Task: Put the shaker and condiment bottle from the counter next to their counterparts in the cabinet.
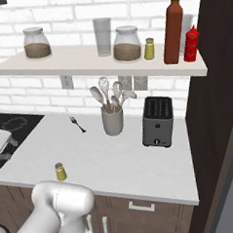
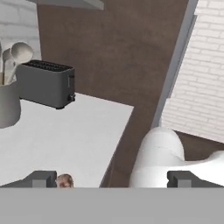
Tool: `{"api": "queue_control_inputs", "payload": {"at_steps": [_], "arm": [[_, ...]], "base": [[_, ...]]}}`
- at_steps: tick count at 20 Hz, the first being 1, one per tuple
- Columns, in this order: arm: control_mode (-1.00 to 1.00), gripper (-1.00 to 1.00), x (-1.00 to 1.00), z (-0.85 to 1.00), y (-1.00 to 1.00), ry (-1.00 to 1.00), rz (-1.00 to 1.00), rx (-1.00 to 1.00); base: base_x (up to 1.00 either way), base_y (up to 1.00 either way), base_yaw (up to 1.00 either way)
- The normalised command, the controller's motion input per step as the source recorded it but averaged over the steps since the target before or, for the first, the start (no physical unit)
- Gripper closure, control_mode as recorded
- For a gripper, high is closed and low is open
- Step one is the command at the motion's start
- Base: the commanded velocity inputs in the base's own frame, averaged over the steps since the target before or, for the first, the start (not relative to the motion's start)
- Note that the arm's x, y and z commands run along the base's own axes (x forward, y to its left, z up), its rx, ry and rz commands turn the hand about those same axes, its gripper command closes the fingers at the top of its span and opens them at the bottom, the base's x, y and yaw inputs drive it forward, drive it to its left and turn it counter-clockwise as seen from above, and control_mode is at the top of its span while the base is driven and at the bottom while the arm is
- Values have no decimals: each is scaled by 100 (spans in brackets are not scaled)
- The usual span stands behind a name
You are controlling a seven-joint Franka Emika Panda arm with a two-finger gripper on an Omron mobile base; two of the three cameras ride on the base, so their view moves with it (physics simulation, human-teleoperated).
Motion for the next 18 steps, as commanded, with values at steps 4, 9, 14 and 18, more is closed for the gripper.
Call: {"api": "queue_control_inputs", "payload": {"at_steps": [4,9,14,18], "arm": [[-100,-100,-4,-48,-46,1,0,0],[-100,-100,0,-32,-61,8,-1,0],[-100,-100,0,-3,-25,6,-3,-1],[-100,-100,0,-30,-8,-1,-1,0]], "base": [[0,0,0],[0,0,0],[0,0,0],[0,0,0]]}}
